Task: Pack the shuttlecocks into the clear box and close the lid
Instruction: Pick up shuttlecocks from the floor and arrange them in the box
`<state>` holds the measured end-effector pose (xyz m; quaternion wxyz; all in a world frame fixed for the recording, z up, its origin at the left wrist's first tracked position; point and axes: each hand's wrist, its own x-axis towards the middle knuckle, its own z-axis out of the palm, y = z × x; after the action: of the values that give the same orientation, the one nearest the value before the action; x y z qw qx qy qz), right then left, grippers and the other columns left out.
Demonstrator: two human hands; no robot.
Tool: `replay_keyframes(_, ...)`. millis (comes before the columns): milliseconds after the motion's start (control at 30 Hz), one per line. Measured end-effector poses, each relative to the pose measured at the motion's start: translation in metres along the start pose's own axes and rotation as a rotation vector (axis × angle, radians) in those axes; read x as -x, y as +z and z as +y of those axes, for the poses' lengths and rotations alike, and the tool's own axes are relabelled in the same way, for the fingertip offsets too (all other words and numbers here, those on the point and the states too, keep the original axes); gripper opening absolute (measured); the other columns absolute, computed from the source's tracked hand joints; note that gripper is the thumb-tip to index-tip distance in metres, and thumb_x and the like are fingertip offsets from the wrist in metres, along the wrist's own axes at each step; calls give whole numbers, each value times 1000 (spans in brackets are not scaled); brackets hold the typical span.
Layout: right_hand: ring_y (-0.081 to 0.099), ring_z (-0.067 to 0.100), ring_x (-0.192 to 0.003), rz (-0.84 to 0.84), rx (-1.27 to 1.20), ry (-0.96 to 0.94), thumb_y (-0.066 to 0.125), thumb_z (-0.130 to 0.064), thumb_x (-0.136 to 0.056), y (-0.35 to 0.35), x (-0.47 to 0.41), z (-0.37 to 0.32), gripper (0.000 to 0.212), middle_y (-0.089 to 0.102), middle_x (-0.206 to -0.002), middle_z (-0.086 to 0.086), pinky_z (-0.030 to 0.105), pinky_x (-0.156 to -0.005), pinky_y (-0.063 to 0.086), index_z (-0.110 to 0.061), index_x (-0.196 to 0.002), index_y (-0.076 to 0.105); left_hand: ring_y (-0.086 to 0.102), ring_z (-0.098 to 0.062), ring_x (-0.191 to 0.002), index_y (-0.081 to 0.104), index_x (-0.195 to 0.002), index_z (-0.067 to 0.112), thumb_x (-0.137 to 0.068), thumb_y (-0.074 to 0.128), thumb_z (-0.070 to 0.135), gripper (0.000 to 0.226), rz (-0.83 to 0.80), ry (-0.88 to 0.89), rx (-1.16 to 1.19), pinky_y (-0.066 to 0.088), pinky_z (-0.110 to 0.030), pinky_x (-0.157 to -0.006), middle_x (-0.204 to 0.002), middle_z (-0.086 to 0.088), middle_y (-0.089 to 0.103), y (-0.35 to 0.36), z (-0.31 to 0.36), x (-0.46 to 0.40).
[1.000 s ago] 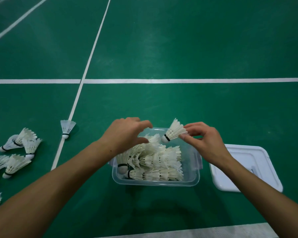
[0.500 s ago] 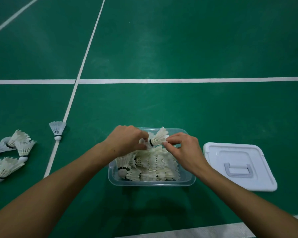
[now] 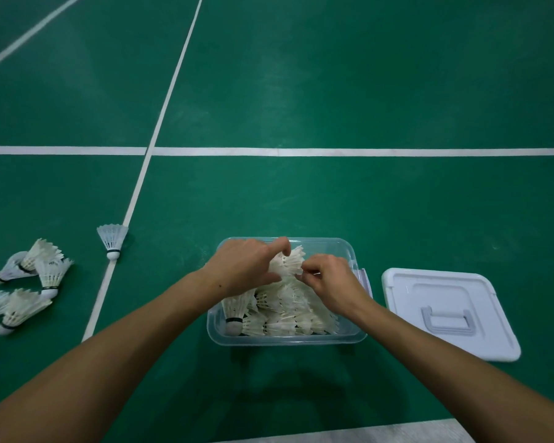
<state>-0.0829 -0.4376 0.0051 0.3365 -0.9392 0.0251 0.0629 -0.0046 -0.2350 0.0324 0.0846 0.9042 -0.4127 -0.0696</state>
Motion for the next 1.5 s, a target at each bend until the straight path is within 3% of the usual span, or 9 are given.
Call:
replay_keyframes(133, 61, 14, -84, -31, -3, 25, 75, -26, -98, -7, 2, -3, 16, 71, -89, -3, 33, -77, 48, -11, -94, 78, 61, -9, -74, 46, -134, 32, -96, 71, 48, 48, 44, -12, 171, 55, -34, -71, -89, 12, 69, -6, -5, 7)
replay_keyframes(233, 68, 14, -108, -71, -21, 72, 77, -30, -95, -17, 9, -7, 32, 74, -120, -3, 35, -100, 56, -13, -122, 75, 55, 3, -64, 52, -128, 30, -93, 74, 49, 46, 101, -6, 319, 49, -28, -67, -85, 15, 67, -13, -8, 12)
replay_keyframes(333, 67, 13, -113, -32, -10, 70, 78, -33, -94, -36, 17, -12, 40, 72, -131, -2, 35, -103, 57, -17, -130, 72, 55, 2, -56, 58, -122, 23, -92, 78, 40, 41, 179, 13, 510, 35, -15, -58, -81, 11, 66, -23, -6, 15)
replay_keyframes(433, 67, 5, -109, 81, -70, -17, 76, -34, -95, -54, 24, -24, 33, 72, -125, -10, 30, -98, 59, -24, -126, 74, 43, -7, -43, 60, -116, 18, -91, 80, 34, 36, 275, 65, 672, 34, -11, -52, -80, 7, 65, -35, 1, 13)
replay_keyframes(600, 70, 4, -112, -216, -448, -86, 79, -23, -94, -52, 29, -60, 30, 75, -115, -9, 25, -94, 58, -19, -124, 73, 38, -10, -40, 60, -111, 13, -92, 79, 33, 34, 365, 143, 793, 35, -22, -44, -77, 3, 61, -48, 16, 4)
replay_keyframes(833, 68, 1, -92, -261, -469, -137, 76, -20, -97, -47, 29, -60, 4, 74, -93, -12, 19, -83, 51, -18, -101, 75, 45, -14, -41, 64, -103, 9, -90, 80, 34, 32, 500, 155, 697, 36, -20, -45, -79, 4, 64, -47, 19, 3)
replay_keyframes(1000, 70, 10, -89, -152, -539, -91, 77, -19, -96, -58, 36, -36, 8, 78, -94, 2, 33, -87, 58, -12, -101, 76, 68, -12, -82, 64, -110, 19, -94, 74, 43, 30, 505, -9, 636, 53, -25, -68, -100, 10, 71, -37, 2, 2)
replay_keyframes(1267, 71, 8, -79, 292, -345, 98, 80, -21, -92, -94, 46, 23, 6, 76, -81, -6, 19, -73, 54, -22, -88, 76, 50, -20, -130, 62, -131, 36, -82, 66, 75, 63, 294, 1, 30, 48, -46, -104, -141, 5, 58, 17, 1, 2)
replay_keyframes(1500, 71, 7, -83, 301, -266, 131, 78, -27, -93, -77, 46, 32, 3, 76, -84, -10, 24, -77, 57, -25, -90, 76, 27, -35, -155, 66, -126, 43, -74, 68, 82, 65, 226, -66, 8, 28, -54, -124, -166, -9, 37, 33, 14, -15)
